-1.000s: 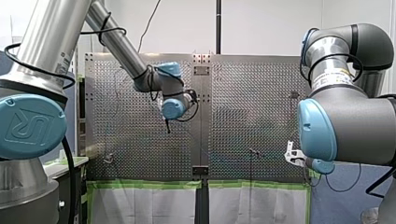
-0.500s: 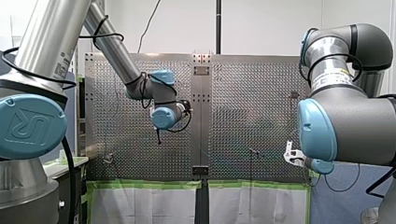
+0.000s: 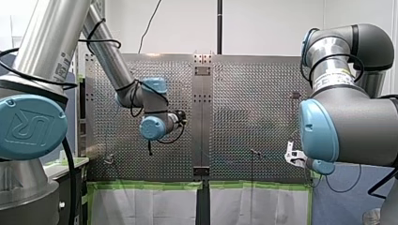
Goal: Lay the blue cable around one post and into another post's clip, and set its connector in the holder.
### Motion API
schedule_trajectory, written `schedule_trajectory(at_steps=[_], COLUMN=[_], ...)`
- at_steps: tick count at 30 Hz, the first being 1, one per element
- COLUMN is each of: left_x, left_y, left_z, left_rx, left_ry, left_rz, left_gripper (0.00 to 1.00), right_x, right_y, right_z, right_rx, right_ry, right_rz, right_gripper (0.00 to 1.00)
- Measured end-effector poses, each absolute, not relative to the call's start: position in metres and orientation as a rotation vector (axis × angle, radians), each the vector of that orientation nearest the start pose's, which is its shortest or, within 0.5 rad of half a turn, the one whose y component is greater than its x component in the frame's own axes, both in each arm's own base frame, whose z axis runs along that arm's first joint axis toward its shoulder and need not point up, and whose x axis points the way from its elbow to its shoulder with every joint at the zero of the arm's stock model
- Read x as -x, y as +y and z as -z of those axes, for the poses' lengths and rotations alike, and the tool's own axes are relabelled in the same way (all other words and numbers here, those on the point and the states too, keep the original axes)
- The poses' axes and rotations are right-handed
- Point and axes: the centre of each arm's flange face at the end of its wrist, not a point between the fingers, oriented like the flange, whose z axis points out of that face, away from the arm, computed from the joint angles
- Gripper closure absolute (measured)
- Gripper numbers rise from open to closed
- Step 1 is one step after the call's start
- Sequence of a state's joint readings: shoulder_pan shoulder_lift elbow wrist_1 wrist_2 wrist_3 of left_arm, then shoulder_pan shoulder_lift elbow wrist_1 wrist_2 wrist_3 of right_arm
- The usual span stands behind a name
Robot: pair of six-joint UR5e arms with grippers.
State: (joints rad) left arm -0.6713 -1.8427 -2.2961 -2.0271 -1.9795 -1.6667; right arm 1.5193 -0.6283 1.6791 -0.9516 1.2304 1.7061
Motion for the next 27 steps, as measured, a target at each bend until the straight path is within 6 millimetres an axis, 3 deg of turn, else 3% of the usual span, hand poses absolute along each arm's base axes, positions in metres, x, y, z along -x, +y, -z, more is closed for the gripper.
schedule_trajectory(at_steps=[27], left_x=[-0.21], left_y=[-0.282], left_z=[-0.101], left_rx=[-0.112], left_ry=[1.607], left_rz=[0.289], left_gripper=[0.02], right_x=[-0.137], right_y=[-0.63], right_z=[0.036], right_rx=[-1.432], right_ry=[-1.262], right_rz=[-1.481], right_gripper=[1.0])
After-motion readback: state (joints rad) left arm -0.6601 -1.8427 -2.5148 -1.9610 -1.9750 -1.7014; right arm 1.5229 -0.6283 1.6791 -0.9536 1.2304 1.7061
